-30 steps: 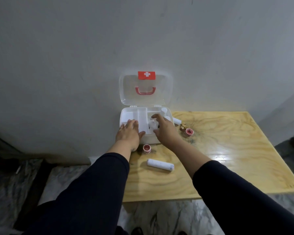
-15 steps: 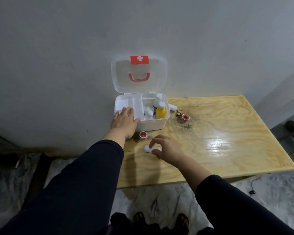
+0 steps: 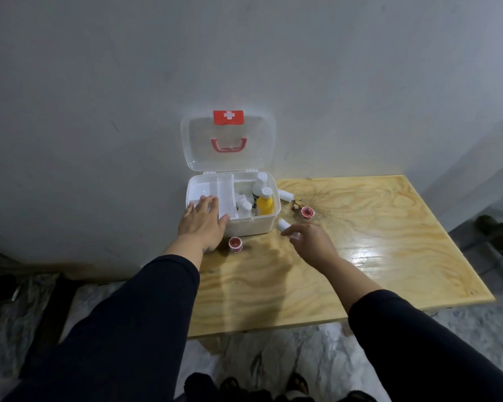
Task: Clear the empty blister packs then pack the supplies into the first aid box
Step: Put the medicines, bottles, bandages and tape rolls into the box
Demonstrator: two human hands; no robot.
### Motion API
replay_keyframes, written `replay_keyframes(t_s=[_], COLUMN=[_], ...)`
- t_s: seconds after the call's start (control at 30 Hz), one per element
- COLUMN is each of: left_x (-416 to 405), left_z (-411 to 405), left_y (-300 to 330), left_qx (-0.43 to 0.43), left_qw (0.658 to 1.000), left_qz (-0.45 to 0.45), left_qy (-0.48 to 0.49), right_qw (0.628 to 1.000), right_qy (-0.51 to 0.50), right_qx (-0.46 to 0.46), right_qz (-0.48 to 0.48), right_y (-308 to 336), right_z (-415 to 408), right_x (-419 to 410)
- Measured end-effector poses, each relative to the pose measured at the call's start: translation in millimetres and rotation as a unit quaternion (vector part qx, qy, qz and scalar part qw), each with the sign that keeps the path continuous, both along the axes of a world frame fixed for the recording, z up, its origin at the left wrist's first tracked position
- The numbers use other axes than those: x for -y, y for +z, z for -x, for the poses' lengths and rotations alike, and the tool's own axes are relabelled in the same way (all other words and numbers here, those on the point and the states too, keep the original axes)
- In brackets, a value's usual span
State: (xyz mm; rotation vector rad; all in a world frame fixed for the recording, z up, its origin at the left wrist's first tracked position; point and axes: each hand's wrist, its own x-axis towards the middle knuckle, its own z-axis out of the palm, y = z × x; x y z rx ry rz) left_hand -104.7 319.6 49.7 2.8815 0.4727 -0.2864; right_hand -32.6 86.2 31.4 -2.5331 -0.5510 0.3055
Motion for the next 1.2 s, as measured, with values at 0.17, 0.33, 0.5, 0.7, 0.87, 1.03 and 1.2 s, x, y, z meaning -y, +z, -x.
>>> replay_keyframes(t_s=[0.17,0.33,0.5,0.7,0.87,1.03,1.2], left_x=[4.6,3.6,4.6,5.8,8.9,10.4,9.5], left_z=[-0.9,-5.0,-3.6,-3.2,-4.3,-3.8,-3.3], left_y=[-7.2,-14.3,-16.0,-20.3,-20.4,-19.5,-20.9], left_qx=[-0.003,0.01,0.031,0.059,0.068,0.068,0.065], left_qw=[1.0,0.999,0.998,0.996,0.995,0.994,0.995], left_qz=[-0.024,-0.04,-0.039,-0.046,-0.052,-0.051,-0.05], left_qy=[0.012,0.023,0.033,0.045,0.058,0.062,0.057], right_qw=[0.999,1.0,0.996,0.986,0.987,0.993,0.998], right_qy=[-0.027,-0.003,0.048,0.114,0.121,0.103,0.059], right_qx=[0.017,0.028,0.002,-0.003,0.001,-0.009,-0.007], right_qz=[-0.027,0.01,0.078,0.118,0.108,0.053,-0.023], right_y=[17.2,18.2,4.7,-14.0,-22.8,-13.4,15.5], right_z=[-47.9,-96.1,-141.8,-165.4,-169.6,-171.3,-164.5], right_x=[2.3,-12.7,-27.8,-42.3,-42.5,-35.0,-26.5])
